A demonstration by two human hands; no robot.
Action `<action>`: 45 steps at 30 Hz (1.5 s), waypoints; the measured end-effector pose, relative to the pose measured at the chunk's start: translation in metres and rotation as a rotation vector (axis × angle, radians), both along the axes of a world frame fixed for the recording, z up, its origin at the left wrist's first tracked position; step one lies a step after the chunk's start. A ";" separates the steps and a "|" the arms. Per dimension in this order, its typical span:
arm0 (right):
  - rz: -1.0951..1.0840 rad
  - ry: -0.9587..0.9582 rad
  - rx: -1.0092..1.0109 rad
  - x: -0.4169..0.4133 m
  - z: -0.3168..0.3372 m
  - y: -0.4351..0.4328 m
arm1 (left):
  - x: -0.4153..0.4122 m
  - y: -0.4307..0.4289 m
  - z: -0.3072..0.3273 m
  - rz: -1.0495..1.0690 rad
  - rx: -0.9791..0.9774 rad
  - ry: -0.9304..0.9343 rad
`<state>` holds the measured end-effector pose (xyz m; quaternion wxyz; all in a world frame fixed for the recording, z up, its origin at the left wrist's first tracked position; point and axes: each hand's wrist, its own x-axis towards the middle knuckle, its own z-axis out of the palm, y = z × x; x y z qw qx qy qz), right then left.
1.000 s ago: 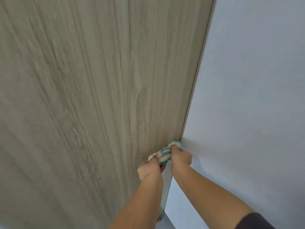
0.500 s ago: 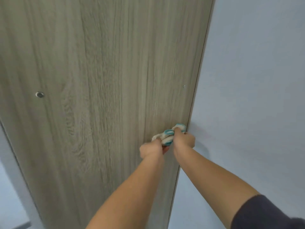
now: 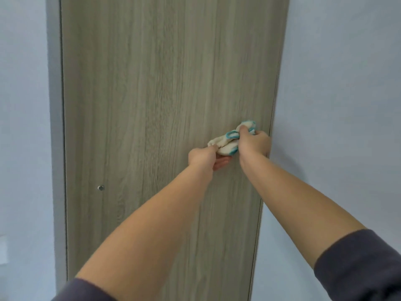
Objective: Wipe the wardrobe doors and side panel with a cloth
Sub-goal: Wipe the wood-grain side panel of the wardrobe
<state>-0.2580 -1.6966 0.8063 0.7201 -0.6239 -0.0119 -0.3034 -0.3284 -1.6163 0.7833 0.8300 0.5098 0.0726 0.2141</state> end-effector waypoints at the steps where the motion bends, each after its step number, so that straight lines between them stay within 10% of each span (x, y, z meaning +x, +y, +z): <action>1: -0.014 -0.049 0.001 0.001 0.014 0.000 | -0.005 0.003 0.010 -0.004 0.039 -0.013; 4: -0.088 -0.289 -0.143 0.003 0.042 0.001 | -0.022 0.028 0.027 0.177 0.325 -0.088; 11: -0.125 -0.715 -0.366 0.009 0.013 0.009 | -0.081 0.116 0.000 1.139 1.658 -0.371; 20: -0.005 -1.206 -0.937 0.010 -0.124 0.033 | -0.088 0.174 -0.045 1.239 2.161 -0.181; 25: -0.112 -1.487 -1.014 0.020 -0.075 0.032 | -0.087 0.175 -0.046 1.247 2.216 -0.110; 31: -0.227 -0.953 -0.490 0.027 0.069 0.037 | -0.101 0.185 -0.039 1.184 2.148 -0.198; 40: 0.144 -2.184 -1.369 -0.018 -0.055 0.094 | -0.122 0.215 -0.010 1.409 1.946 -0.011; 45: -0.147 -1.612 -0.866 -0.030 0.085 0.108 | -0.122 0.217 -0.011 1.403 1.957 -0.013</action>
